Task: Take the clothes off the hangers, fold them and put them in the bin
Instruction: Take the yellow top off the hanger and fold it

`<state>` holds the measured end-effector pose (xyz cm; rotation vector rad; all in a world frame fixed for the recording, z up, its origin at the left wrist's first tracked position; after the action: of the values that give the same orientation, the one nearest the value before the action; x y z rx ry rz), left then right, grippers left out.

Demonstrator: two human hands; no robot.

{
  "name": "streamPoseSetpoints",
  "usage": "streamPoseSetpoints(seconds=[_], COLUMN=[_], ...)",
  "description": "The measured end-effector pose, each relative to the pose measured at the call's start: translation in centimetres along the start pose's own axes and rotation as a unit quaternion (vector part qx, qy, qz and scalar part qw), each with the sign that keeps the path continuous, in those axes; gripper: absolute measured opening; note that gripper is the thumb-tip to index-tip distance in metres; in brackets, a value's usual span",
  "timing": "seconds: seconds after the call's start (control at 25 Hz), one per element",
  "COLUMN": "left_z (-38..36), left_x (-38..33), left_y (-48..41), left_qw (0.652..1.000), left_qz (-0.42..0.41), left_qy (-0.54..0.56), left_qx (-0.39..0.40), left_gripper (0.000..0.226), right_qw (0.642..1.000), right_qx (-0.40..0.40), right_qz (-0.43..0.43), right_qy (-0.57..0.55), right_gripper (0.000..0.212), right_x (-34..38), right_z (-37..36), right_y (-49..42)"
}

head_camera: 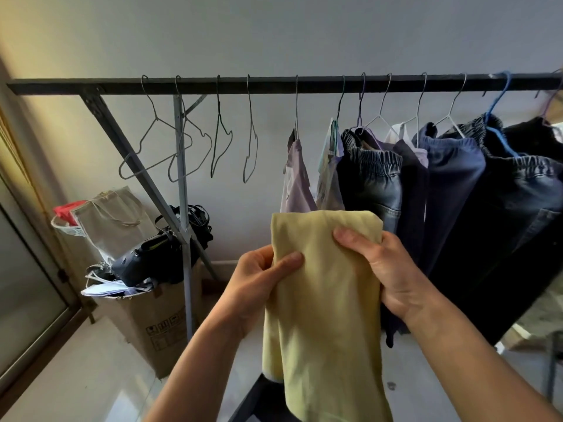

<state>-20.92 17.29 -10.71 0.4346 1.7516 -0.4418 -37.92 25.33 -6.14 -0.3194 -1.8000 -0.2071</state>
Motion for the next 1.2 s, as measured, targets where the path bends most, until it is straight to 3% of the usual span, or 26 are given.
streamPoseSetpoints(seconds=[0.08, 0.16, 0.28, 0.4, 0.48, 0.56, 0.68, 0.8, 0.96, 1.08, 1.2], left_z=[0.1, -0.1, 0.0, 0.8, -0.4, -2.2, -3.4, -3.4, -2.6, -0.9, 1.6], left_x=[-0.1, -0.2, -0.3, -0.2, 0.5, 2.2, 4.5, 5.2, 5.1, 5.0, 5.0], left_y=[-0.1, 0.0, -0.6, 0.0, 1.5, 2.9, 3.6, 3.2, 3.2, 3.3, 3.3], left_qw=[1.000, 0.999, 0.988, 0.941, 0.964, 0.989, 0.981, 0.956, 0.920, 0.922, 0.943], left_qz=[-0.005, -0.017, -0.053, -0.112, -0.077, 0.044, 0.151, 0.146, 0.071, 0.045, 0.043], left_qy=[0.017, -0.009, -0.096, -0.209, -0.140, -0.041, 0.089, 0.228, 0.350, 0.333, 0.259], left_qx=[-0.019, -0.039, -0.108, -0.242, -0.212, -0.138, -0.079, -0.111, -0.163, -0.190, -0.206], left_gripper=[0.036, 0.035, 0.015, 0.020, 0.011, 0.025, 0.040, 0.042, 0.052, 0.054, 0.058], right_qw=[0.997, 0.994, 0.999, 0.990, 0.978, 0.972, 0.970, 0.980, 0.987, 0.985, 0.985], right_qx=[0.054, 0.073, -0.006, -0.089, -0.120, -0.142, -0.163, -0.165, -0.154, -0.133, -0.115], right_qz=[-0.059, -0.078, -0.042, 0.063, 0.117, 0.140, 0.142, 0.108, 0.007, -0.056, -0.090], right_qy=[-0.023, -0.007, 0.033, 0.091, 0.125, 0.126, 0.107, 0.035, -0.044, -0.093, -0.094], right_gripper=[0.042, 0.043, 0.030, 0.015, 0.010, 0.008, 0.008, 0.013, 0.032, 0.039, 0.029], right_x=[-0.8, -2.0, -3.1, -2.9, -2.9, -3.2, -4.2, -5.7, -8.8, -10.2, -11.3], right_z=[0.3, 0.3, 0.1, -0.2, -0.6, -1.2, -2.3, -3.2, -4.5, -5.7, -7.0], right_y=[0.5, 0.9, 0.5, 0.3, 0.5, 0.6, 0.9, 1.3, 1.1, 1.1, 0.7])
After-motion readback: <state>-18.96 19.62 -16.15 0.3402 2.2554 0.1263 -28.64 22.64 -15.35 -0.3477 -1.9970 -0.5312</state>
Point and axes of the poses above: each hand's wrist, its own y-axis away from the middle knuckle, its own z-axis out of the back of the hand, x = y × z, the point moved 2 cm from there along -y, towards the middle knuckle, and after that the axes turned 2 degrees about -x, right-handed, at the moved point
